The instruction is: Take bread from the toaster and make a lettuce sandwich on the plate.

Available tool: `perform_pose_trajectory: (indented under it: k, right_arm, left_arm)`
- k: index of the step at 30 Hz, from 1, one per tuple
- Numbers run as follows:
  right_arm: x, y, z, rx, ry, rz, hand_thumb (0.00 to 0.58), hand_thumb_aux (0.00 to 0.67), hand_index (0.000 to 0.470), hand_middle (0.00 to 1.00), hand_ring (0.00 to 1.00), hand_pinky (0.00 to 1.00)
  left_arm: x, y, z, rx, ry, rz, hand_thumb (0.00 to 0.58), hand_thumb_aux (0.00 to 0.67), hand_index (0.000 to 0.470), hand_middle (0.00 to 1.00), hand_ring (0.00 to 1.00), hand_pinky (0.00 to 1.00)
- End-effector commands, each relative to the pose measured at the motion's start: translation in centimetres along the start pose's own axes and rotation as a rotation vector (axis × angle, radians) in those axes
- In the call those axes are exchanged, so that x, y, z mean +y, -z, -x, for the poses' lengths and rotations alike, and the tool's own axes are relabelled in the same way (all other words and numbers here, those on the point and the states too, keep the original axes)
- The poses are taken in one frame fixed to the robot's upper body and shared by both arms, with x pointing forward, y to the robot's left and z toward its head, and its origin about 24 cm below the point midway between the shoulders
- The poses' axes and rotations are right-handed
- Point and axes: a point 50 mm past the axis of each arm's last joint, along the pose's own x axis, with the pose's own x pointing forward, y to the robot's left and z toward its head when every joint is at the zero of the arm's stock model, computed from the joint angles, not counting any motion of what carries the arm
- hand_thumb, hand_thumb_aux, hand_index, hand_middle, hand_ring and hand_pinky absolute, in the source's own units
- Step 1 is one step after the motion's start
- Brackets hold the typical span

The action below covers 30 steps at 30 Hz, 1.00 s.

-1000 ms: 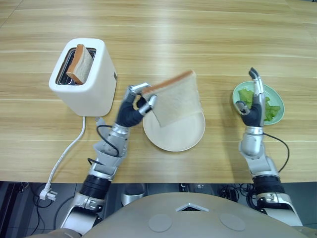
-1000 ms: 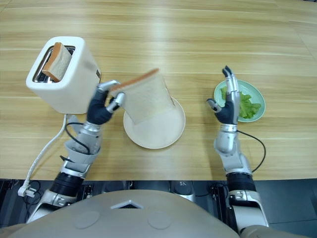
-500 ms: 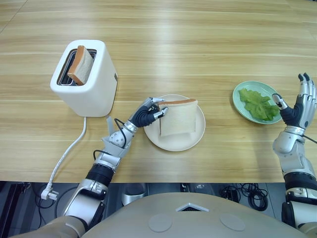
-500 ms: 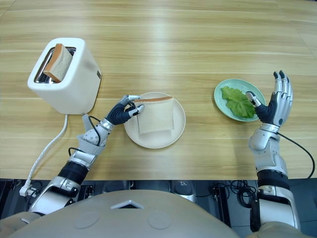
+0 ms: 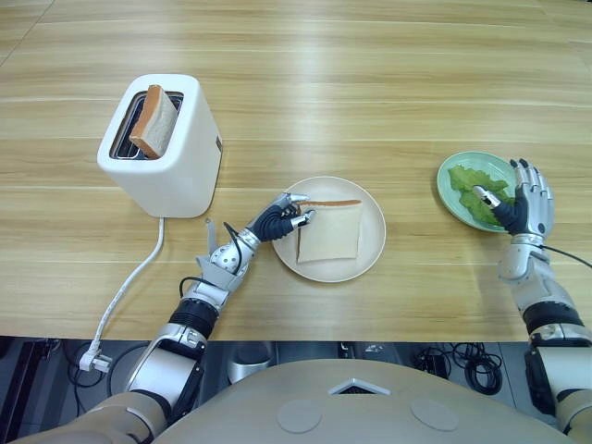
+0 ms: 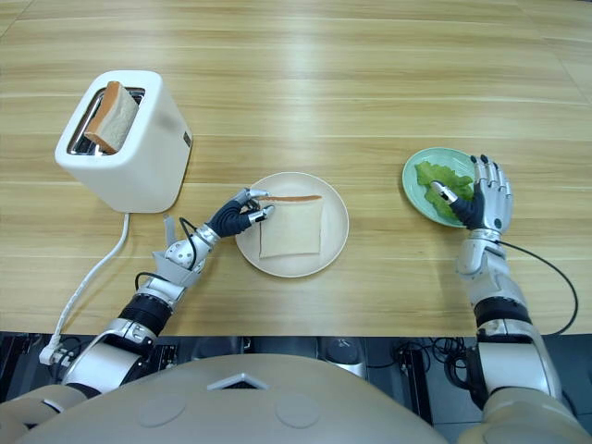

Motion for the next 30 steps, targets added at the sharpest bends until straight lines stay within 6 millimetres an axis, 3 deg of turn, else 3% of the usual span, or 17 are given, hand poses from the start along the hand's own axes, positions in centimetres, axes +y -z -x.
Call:
perform_pose_trajectory:
  k: [1, 2, 3, 4, 5, 6, 18, 19, 20, 25, 30]
  right_arm:
    - [0.3, 1.3, -0.2, 0.080, -0.063, 0.064, 0.000, 0.000, 0.000, 0.00, 0.00, 0.00]
    - [0.3, 1.5, -0.2, 0.100, -0.074, 0.074, 0.000, 0.000, 0.000, 0.00, 0.00, 0.00]
    - [0.4, 1.7, -0.2, 0.121, -0.096, 0.087, 0.000, 0.000, 0.000, 0.00, 0.00, 0.00]
    - [0.7, 1.9, -0.2, 0.137, -0.126, 0.098, 0.000, 0.000, 0.000, 0.00, 0.00, 0.00]
    - [0.8, 2.0, -0.2, 0.146, -0.148, 0.106, 0.000, 0.000, 0.000, 0.00, 0.00, 0.00]
    - [1.1, 2.0, 0.0, 0.150, -0.177, 0.124, 0.000, 0.000, 0.000, 0.00, 0.00, 0.00]
    - [2.1, 1.8, 0.6, 0.126, -0.222, 0.197, 0.000, 0.000, 0.000, 0.00, 0.00, 0.00]
    - [2.0, 1.8, 0.5, 0.123, -0.212, 0.208, 0.340, 0.239, 0.164, 0.00, 0.00, 0.00]
    - [1.9, 1.9, 0.5, 0.118, -0.199, 0.219, 0.580, 0.670, 0.460, 0.00, 0.00, 0.00]
    - [1.2, 1.5, 0.1, 0.073, -0.115, 0.234, 0.580, 0.670, 0.460, 0.00, 0.00, 0.00]
    - [0.5, 0.8, -0.5, 0.019, -0.033, 0.229, 0.580, 0.670, 0.460, 0.00, 0.00, 0.00]
  left_arm:
    - [-0.3, 0.7, 0.4, 0.042, 0.029, -0.016, 0.580, 0.670, 0.460, 1.00, 1.00, 1.00]
    - [-0.1, 0.8, 0.5, 0.048, 0.026, -0.038, 0.524, 0.462, 0.317, 1.00, 1.00, 1.00]
    - [0.0, 0.8, 0.5, 0.053, 0.020, -0.060, 0.058, 0.034, 0.023, 0.95, 0.95, 0.95]
    - [0.2, 0.8, 0.6, 0.051, 0.016, -0.090, 0.000, 0.000, 0.000, 0.65, 0.65, 0.65]
    - [0.3, 0.8, 0.6, 0.050, 0.011, -0.111, 0.000, 0.000, 0.000, 0.65, 0.65, 0.65]
    - [0.6, 0.7, 0.7, 0.045, -0.002, -0.138, 0.000, 0.000, 0.000, 0.00, 0.00, 0.00]
    - [3.5, -3.1, 1.1, -0.126, -0.224, -0.441, 0.000, 0.000, 0.000, 0.00, 0.00, 0.00]
    - [3.8, -3.4, 1.2, -0.141, -0.248, -0.459, 0.000, 0.000, 0.000, 0.00, 0.00, 0.00]
    - [4.1, -3.8, 1.2, -0.155, -0.272, -0.472, 0.000, 0.000, 0.000, 0.00, 0.00, 0.00]
    - [5.3, -5.5, 1.7, -0.226, -0.384, -0.479, 0.000, 0.000, 0.000, 0.00, 0.00, 0.00]
    - [5.4, -5.4, 2.1, -0.216, -0.412, -0.469, 0.000, 0.000, 0.000, 0.00, 0.00, 0.00]
